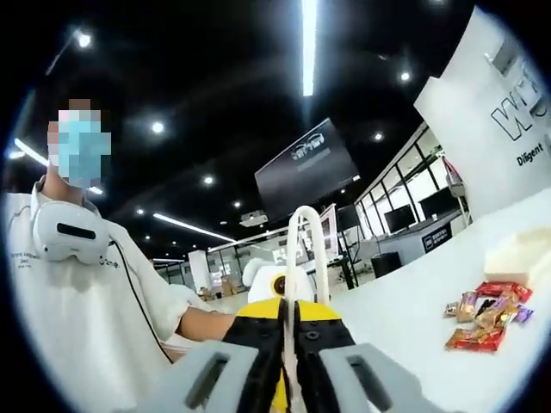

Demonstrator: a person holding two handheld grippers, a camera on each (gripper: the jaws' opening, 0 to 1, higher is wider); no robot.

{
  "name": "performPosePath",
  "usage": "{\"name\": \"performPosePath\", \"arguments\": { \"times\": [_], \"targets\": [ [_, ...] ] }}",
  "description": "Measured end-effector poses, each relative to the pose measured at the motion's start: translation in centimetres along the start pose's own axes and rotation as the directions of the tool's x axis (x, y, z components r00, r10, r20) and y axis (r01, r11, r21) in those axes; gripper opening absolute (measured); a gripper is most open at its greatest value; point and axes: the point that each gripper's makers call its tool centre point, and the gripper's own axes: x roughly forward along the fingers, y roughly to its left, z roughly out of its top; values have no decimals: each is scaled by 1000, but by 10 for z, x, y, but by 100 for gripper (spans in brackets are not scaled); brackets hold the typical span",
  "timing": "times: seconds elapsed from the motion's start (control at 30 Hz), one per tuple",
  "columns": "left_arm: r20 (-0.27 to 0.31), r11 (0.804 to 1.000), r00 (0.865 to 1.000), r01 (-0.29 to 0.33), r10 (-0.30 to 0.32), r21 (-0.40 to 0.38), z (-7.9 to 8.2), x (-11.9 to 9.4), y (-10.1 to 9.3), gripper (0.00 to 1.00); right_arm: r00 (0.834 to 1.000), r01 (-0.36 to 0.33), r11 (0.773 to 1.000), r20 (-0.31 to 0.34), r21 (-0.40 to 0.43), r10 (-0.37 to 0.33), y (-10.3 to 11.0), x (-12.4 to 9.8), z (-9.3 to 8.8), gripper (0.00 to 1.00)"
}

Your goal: Place the target food into the container with the food tongs after gripping and lifting it, then release it inside without dropping or visibly crushing the food.

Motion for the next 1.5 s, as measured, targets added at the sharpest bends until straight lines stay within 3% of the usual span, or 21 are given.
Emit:
{"name": "performPosePath", "arguments": {
  "times": [0.17,0.27,0.37,0.5,0.57,0.67,0.73,0.87,0.97,1.03,1.1,1.17,1.3,1.33,1.4,1.5],
  "targets": [
    [-8,999,999,-30,31,25,-5,-4,8,18,999,28,999,-20,20,-27,-6,-2,-4,0],
    [10,998,999,-53,53,27,-3,-8,16,20,996,82,995,15,62,-83,-16,-11,1,4],
    [31,996,996,-83,82,26,0,-14,28,20,984,178,984,11,17,-178,-31,-27,2,4],
    [59,988,987,-151,150,13,3,-24,56,20,955,290,956,-56,-47,-292,-42,-43,-13,0],
    [88,983,979,-181,182,-14,8,-29,69,20,941,321,944,-86,-73,-327,-42,-47,-22,0],
    [134,975,966,-220,222,-29,18,-37,87,19,937,331,940,-91,-85,-338,-37,-49,-29,0],
    [191,966,947,-256,257,-29,31,-45,104,20,933,342,936,-89,-78,-348,-33,-52,-33,0],
    [212,943,920,-332,331,-32,42,-57,139,20,933,348,936,-74,-60,-352,-26,-53,-35,0],
    [217,891,867,-453,449,-31,50,-69,177,21,931,356,933,-65,-60,-359,-20,-56,-36,0],
    [237,840,812,-542,533,-32,52,-77,201,21,929,365,930,-49,-50,-367,-19,-60,-34,0],
    [242,804,770,-589,590,-86,53,-82,219,21,927,373,927,-36,-44,-375,-17,-63,-33,0],
    [250,782,747,-618,616,-78,54,-83,229,21,923,381,924,-33,-41,-382,-16,-66,-33,0],
    [214,761,739,-647,638,-36,48,-72,242,22,915,401,916,-34,-27,-402,-20,-75,-35,0],
    [216,749,729,-663,649,-12,47,-71,246,22,911,411,911,-37,-19,-411,-21,-79,-37,0],
    [221,741,721,-671,656,-11,49,-68,252,22,907,420,908,-35,-11,-420,-22,-83,-39,0],
    [216,742,720,-670,660,-32,52,-62,259,23,906,422,906,-25,9,-422,-21,-88,-39,0]
  ]
}}
